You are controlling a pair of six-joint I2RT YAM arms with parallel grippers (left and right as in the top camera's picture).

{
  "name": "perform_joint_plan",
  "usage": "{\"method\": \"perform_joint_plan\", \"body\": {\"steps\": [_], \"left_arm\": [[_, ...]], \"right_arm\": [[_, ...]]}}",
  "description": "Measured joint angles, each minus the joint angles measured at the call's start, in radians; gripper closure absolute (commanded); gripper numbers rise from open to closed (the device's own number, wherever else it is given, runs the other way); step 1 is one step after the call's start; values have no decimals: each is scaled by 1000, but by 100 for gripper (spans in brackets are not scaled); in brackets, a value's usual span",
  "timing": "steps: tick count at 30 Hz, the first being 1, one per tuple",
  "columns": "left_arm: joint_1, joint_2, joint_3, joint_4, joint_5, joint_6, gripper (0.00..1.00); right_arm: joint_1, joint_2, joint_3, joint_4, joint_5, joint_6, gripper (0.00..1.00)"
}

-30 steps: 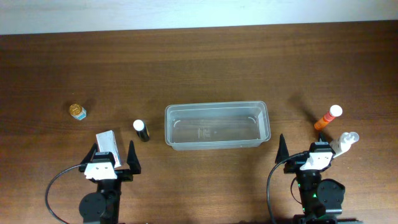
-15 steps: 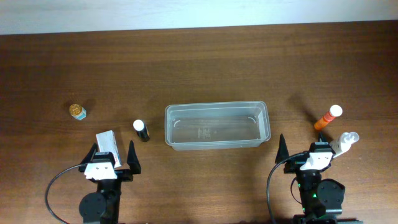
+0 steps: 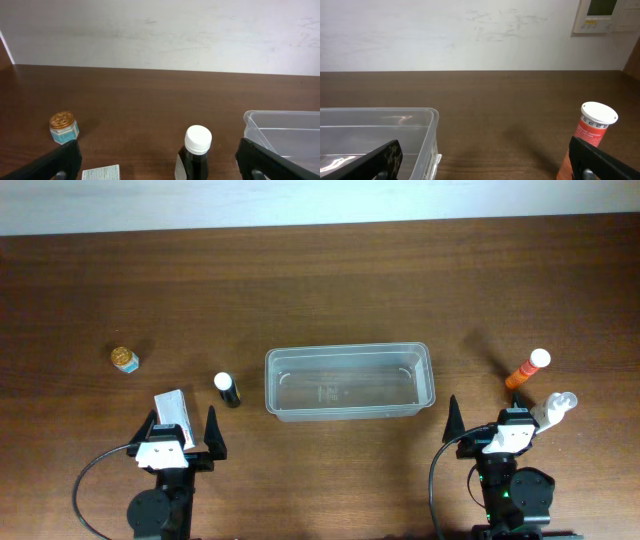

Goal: Pack container

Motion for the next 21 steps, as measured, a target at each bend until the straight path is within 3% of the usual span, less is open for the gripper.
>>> {"method": "perform_joint_plan", "body": {"steps": [12, 17, 21], "left_arm": [[0, 0, 0, 3, 0, -10, 1], [0, 2, 39, -49, 4, -53, 1], [0, 51, 169, -153, 9, -79, 1]], "right_arm": [[0, 0, 7, -21, -3, 2, 2], [0, 10, 88, -180, 3, 12, 2], [0, 88, 218, -257, 29, 24, 2]]}}
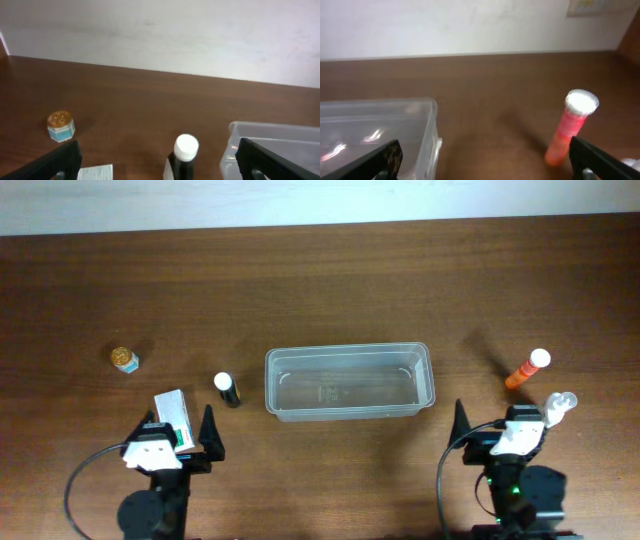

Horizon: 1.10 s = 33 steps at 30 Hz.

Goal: Pack container
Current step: 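Reach the right gripper to the orange Redoxon tube and grasp it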

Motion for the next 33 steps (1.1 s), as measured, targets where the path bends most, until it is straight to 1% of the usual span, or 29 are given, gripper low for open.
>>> {"method": "perform_joint_plan", "body": {"steps": [4, 8, 13, 16, 18, 21, 25, 33], "left_arm": [[0, 104, 154, -82, 3, -10, 1], [0, 256, 304, -145, 3, -13, 1], [0, 470, 471, -258, 3, -16, 1], [0, 586, 558, -351, 3, -16, 1], [0, 655, 616, -406, 3, -16, 1], [0, 748, 689, -482, 3, -16, 1], [0, 845, 765, -551, 3, -16, 1], [0, 942, 787, -568, 3, -16, 1]], "right_arm": [[0, 143, 172, -34, 10, 7, 2], [-1, 346, 373, -143, 18, 24, 2], [-50, 687, 719, -387, 18, 40, 2], [-113, 874, 927, -540, 19, 49, 2], [-164, 1005, 1074, -679, 15, 52, 2], [-233, 1168, 1238, -808, 0, 54, 2], [-307, 1360, 1378, -947, -42, 54, 2], [-368, 1584, 1394, -976, -82, 55, 2]]}}
